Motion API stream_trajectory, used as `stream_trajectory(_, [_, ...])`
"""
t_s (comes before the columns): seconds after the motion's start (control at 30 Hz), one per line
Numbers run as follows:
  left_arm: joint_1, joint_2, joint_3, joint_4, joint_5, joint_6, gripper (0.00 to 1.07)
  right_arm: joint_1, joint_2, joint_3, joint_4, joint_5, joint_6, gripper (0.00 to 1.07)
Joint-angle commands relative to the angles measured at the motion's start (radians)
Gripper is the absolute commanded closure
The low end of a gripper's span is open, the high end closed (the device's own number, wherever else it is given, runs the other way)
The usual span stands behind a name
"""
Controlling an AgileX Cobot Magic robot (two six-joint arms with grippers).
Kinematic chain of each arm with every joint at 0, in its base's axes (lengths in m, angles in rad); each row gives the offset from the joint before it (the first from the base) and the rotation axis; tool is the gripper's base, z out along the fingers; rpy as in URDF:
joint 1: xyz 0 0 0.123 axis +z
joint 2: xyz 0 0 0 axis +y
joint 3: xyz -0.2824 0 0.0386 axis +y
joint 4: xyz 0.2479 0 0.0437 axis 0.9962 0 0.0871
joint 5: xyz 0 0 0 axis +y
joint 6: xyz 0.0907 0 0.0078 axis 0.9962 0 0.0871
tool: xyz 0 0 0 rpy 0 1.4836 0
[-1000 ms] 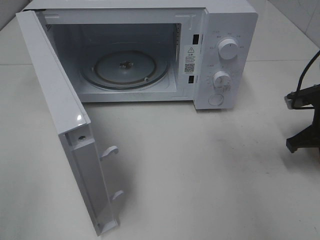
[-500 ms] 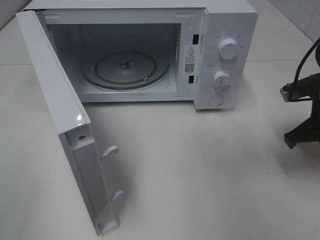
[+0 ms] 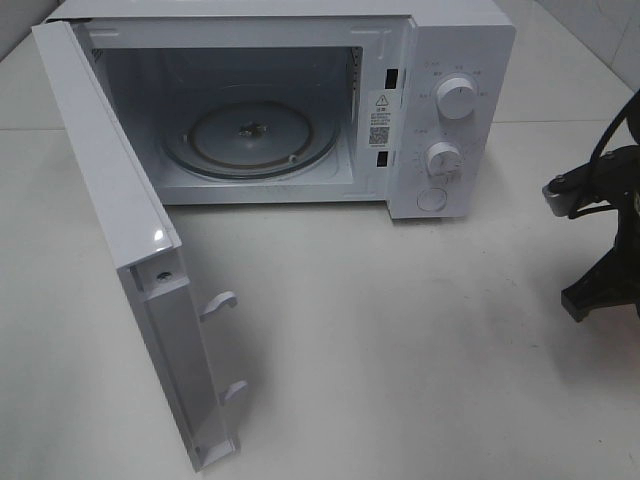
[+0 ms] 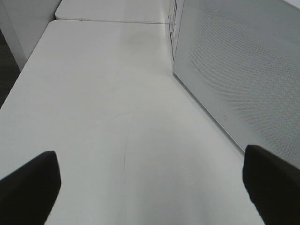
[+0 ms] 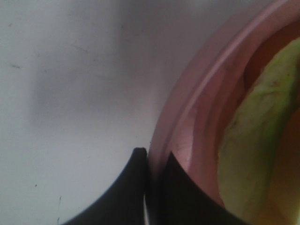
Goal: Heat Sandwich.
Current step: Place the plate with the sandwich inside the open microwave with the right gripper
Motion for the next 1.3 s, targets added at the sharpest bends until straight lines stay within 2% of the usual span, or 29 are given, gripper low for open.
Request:
stream_trajectory(0.03, [0.002,-0.028,0.002,0.0,-0.009,0.0,0.03,0.042,-0.025,0.021,-0.023,0.046,0.01,1.07])
stream_trajectory(0.23, [0.002,-0.028,0.002,0.0,-0.009,0.0,0.03,0.14,-0.058,0.049,-0.02,0.072,0.013,1.07])
stream_trajectory(0.9, [0.002,-0.028,0.002,0.0,-0.009,0.0,0.03,0.422,-0.162,0.049,-0.02,0.176,0.015,1.06])
stream_trajectory(1.3, [0.002,-0.028,0.002,0.0,-0.009,0.0,0.03,0.644,-0.185,0.049,-0.02,0.187,-0.023,1.06])
